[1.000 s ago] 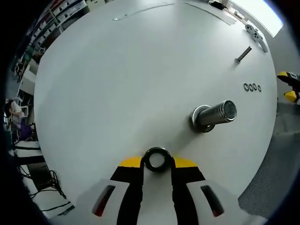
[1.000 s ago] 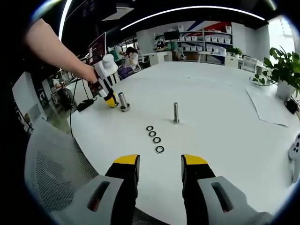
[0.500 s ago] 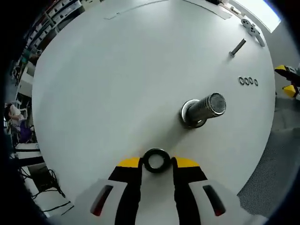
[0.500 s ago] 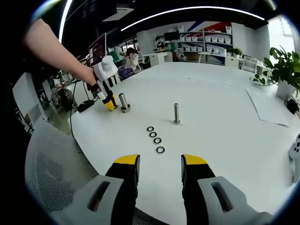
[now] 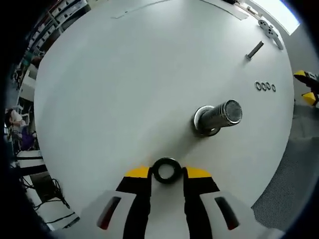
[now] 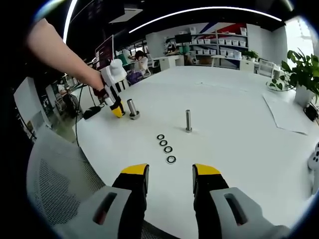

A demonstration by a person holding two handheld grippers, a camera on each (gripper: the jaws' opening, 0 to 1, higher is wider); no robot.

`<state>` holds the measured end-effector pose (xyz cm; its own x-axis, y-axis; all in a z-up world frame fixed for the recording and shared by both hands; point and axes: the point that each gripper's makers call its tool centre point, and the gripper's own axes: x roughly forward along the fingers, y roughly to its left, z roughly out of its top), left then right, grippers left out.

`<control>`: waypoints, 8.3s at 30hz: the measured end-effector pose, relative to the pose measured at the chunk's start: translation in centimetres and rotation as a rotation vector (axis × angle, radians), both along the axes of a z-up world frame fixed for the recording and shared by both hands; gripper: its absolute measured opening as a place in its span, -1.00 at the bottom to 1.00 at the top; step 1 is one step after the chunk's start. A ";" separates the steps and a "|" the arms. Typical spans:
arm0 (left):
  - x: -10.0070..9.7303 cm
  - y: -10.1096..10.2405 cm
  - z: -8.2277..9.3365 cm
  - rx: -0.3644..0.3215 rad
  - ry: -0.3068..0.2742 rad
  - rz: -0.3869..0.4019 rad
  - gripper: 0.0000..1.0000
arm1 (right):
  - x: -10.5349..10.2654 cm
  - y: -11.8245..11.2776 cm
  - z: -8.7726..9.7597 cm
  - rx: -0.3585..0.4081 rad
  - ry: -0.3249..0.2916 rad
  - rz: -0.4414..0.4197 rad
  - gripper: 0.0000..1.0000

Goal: Place the washer onto the threaded stud by aligning its center hole with the stud, sliding it down to the base, and recovering from edge contact or off-axis alignment until the washer reaches the visible bottom stop.

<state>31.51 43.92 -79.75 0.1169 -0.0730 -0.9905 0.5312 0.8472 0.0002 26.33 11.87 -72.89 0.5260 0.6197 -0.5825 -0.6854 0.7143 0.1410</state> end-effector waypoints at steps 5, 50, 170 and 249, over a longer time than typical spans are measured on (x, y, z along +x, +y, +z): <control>0.0 0.0 0.0 0.003 -0.005 0.013 -0.60 | -0.1 0.1 0.0 -0.002 0.002 0.007 -0.25; -1.3 -0.4 0.3 -0.035 -0.066 0.085 -0.63 | -0.5 0.3 -0.4 -0.011 0.024 0.022 -0.25; 2.5 -7.5 1.7 -0.005 -0.050 -0.252 -0.61 | 0.1 0.1 0.3 0.028 0.001 -0.008 -0.25; -8.4 -5.9 9.5 -0.361 -0.588 0.205 -0.36 | -1.1 0.2 -2.1 -0.163 0.012 0.096 -0.25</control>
<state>23.08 38.03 -70.24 0.6702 -0.3034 -0.6773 0.3592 0.9312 -0.0618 25.19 12.06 -74.95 0.4617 0.5633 -0.6852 -0.7503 0.6601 0.0371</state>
